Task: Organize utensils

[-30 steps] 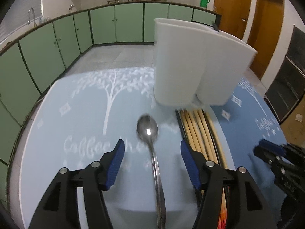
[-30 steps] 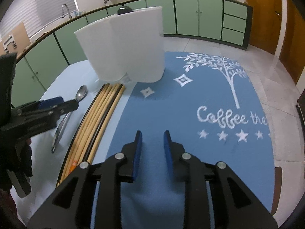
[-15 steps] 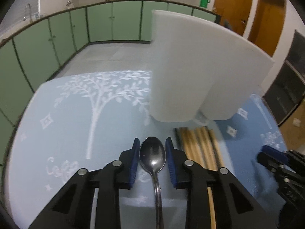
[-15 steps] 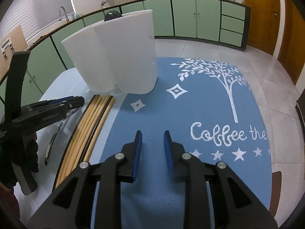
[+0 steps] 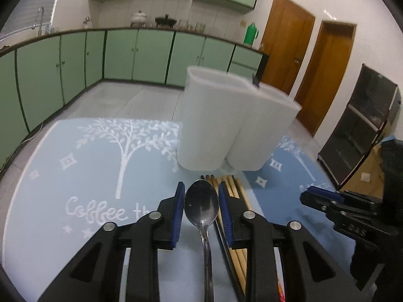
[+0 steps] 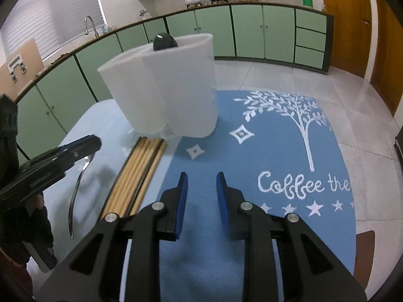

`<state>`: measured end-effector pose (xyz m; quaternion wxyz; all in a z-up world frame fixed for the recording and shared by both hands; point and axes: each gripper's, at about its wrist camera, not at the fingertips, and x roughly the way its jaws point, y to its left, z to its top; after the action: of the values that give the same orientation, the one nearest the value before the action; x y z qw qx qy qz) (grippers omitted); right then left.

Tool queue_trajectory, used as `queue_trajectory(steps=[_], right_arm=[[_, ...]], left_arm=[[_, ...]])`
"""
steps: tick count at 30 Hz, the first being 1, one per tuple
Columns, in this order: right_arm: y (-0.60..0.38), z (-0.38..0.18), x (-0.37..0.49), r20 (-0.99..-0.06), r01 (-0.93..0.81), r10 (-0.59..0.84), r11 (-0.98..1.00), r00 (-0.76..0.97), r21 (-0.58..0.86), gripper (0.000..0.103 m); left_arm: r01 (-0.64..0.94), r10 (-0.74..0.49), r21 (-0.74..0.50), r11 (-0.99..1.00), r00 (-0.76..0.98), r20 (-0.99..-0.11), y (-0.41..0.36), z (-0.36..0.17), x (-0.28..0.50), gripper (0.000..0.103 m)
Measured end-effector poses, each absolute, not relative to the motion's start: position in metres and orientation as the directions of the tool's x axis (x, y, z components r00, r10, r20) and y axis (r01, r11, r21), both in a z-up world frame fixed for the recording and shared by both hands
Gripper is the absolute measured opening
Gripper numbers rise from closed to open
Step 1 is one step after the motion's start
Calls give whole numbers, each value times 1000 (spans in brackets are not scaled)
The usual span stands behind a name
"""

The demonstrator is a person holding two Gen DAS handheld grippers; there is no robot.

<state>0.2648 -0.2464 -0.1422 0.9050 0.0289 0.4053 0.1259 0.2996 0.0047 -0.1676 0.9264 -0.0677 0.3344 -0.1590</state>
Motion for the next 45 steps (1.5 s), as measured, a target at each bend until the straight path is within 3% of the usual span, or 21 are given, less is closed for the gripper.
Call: queue_trajectory(steps=[21,30,39,45], right_arm=[[-237,-105,264,-654,-233,300,954,694,190,23],[-246,-77,274,-606,-231,291,957,740,178,23],[-247,-36,305,-524,-248,301,954,797,171,23],[-242,-24,333,-494,-258,310,951,812,173,23]], left_arm=[[279,-361,-248,928,838,-409,9,-123,268,26],[302,-368,-254,919,888,-275,15,-73,262,26],[360,-391,-213,908,911,-130,0,-13,300,26],[372,-393,-196,907,915,-86,-16,-2,336,26]])
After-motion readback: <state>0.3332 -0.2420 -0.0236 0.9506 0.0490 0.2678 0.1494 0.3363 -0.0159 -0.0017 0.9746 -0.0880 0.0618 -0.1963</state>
